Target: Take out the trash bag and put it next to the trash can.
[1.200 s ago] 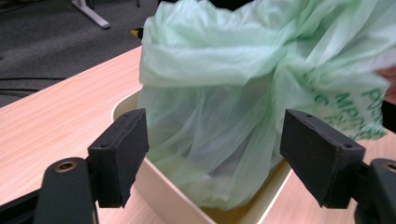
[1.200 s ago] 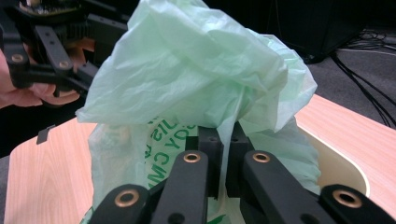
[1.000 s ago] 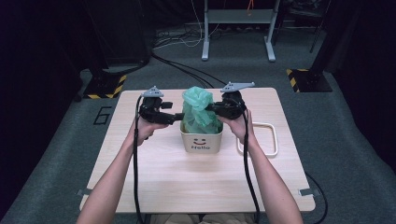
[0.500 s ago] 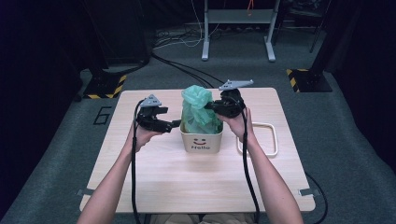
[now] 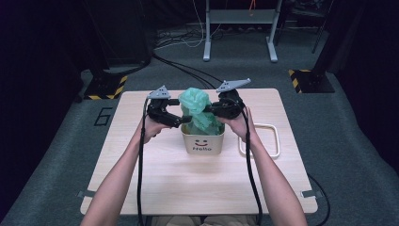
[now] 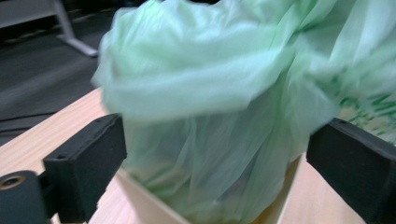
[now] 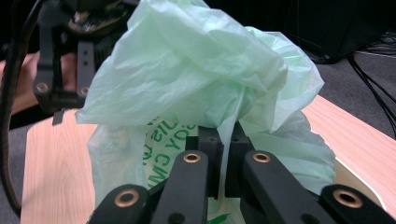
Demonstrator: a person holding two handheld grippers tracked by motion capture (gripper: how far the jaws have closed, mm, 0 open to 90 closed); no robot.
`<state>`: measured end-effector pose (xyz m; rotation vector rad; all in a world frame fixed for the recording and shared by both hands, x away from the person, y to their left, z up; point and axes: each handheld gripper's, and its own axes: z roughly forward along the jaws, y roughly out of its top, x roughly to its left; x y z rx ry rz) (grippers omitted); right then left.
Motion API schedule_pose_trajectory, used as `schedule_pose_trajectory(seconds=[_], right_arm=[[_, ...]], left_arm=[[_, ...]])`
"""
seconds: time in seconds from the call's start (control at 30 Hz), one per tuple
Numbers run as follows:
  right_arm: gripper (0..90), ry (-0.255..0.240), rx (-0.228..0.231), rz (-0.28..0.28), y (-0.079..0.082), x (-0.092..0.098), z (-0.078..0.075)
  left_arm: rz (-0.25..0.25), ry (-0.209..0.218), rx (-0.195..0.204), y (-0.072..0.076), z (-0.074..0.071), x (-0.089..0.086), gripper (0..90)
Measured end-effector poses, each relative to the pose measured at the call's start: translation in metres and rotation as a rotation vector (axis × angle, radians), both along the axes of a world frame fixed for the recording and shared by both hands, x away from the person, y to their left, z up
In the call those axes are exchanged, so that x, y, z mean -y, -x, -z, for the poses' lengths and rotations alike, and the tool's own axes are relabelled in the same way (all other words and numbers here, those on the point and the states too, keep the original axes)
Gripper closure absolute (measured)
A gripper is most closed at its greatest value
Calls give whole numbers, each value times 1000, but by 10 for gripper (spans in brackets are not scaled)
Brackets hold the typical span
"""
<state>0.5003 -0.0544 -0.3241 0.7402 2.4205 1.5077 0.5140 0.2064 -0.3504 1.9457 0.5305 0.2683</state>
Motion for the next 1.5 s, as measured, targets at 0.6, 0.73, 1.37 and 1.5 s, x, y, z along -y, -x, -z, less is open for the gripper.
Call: schedule_pose_trajectory(seconds=[0.6, 0.73, 1.37, 1.5], right_arm=[[900, 61, 27, -5, 4, -4, 11], [900, 91, 41, 8, 6, -8, 12], [900, 198, 100, 30, 13, -27, 14], [900, 210, 105, 42, 13, -29, 15]], left_arm=[[65, 136, -50, -3, -13, 6, 61], [85, 144, -48, -2, -17, 7, 61], [20, 134, -72, 0, -23, 24, 611], [9, 125, -77, 2, -24, 29, 792]])
